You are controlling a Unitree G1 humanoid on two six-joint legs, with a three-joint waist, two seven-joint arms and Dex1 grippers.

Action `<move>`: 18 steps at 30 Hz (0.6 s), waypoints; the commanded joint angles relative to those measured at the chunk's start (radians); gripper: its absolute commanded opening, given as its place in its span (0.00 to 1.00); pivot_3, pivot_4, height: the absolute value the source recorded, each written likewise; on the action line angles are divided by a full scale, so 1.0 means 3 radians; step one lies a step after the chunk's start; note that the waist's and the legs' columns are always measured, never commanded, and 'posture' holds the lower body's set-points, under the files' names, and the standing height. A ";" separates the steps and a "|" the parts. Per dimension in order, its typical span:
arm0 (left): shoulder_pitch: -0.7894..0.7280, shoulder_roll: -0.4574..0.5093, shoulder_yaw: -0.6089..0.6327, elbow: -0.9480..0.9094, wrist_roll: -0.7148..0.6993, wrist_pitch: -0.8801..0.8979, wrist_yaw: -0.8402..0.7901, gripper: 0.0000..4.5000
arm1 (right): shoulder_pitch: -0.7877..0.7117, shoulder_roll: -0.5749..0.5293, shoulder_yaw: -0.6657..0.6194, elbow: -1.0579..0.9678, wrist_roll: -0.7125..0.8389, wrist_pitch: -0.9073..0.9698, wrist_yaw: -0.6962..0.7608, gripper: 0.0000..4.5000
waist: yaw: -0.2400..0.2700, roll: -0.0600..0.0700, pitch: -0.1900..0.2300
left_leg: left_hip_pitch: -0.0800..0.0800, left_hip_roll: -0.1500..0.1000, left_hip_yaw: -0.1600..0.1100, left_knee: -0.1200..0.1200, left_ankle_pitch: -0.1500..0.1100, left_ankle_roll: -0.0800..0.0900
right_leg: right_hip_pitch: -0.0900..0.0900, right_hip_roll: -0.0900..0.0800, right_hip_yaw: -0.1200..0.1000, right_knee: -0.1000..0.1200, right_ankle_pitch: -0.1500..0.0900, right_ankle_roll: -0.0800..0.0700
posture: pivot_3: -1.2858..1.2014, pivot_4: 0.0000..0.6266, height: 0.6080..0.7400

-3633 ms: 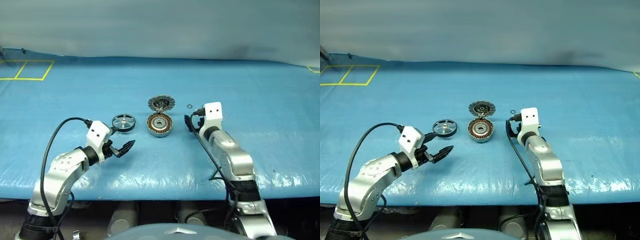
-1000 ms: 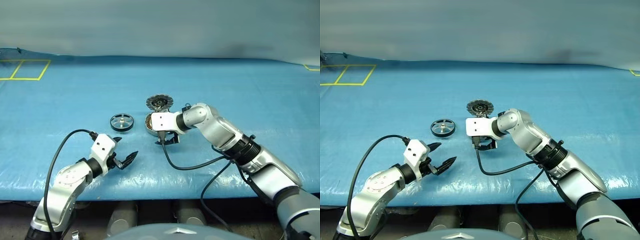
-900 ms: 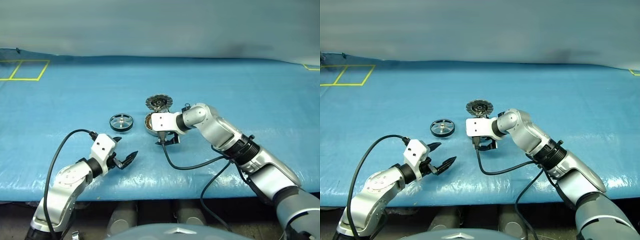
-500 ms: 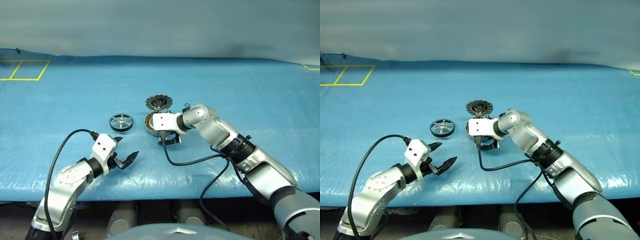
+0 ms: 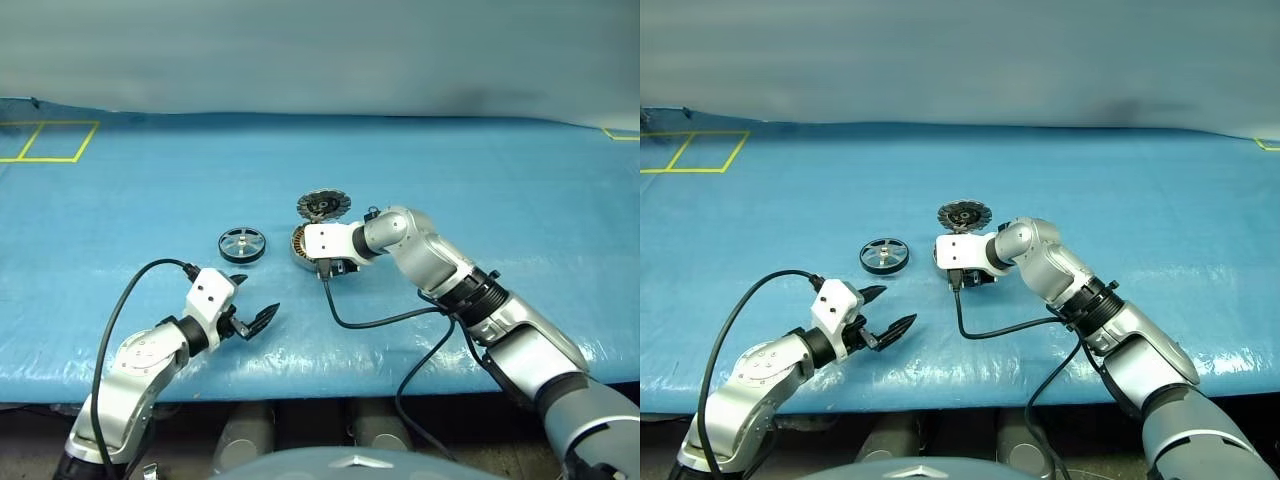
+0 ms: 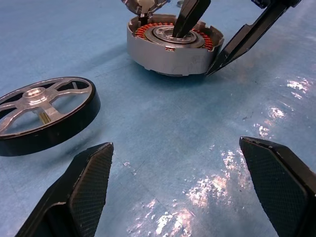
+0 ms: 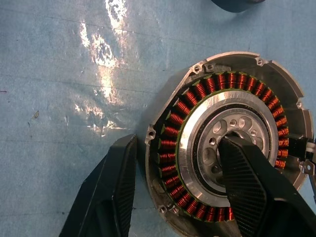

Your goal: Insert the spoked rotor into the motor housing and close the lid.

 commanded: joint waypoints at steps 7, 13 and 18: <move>0.0003 -0.0027 -0.0009 -0.0126 -0.0004 -0.0064 0.0014 1.00 | 0.0251 0.0029 -0.0065 -0.0595 0.0002 0.0324 0.0063 0.51 | -0.0001 0.0000 0.0000 | 0.0000 0.0000 0.0000 -0.0002 0.0000 0.0000 | -0.0001 0.0000 0.0000 -0.0001 0.0001 -0.0002 | 0.52 0.24 1.00; 0.0018 -0.0028 -0.0011 -0.0121 -0.0011 -0.0068 0.0017 1.00 | 0.0544 0.0001 -0.0057 -0.1100 0.0014 0.0693 0.0046 0.51 | 0.0001 0.0000 0.0000 | 0.0000 0.0001 0.0000 -0.0001 0.0000 0.0000 | -0.0001 0.0000 0.0000 0.0000 -0.0001 0.0002 | 0.52 0.24 1.00; -0.0012 -0.0025 -0.0017 -0.0091 -0.0019 -0.0070 -0.0003 1.00 | 0.0740 -0.0001 -0.0066 -0.1418 0.0019 0.0969 -0.0032 0.51 | 0.0002 0.0000 -0.0001 | 0.0000 0.0001 0.0000 0.0001 0.0000 0.0000 | 0.0000 0.0000 0.0000 0.0000 -0.0002 0.0002 | 0.52 0.24 1.00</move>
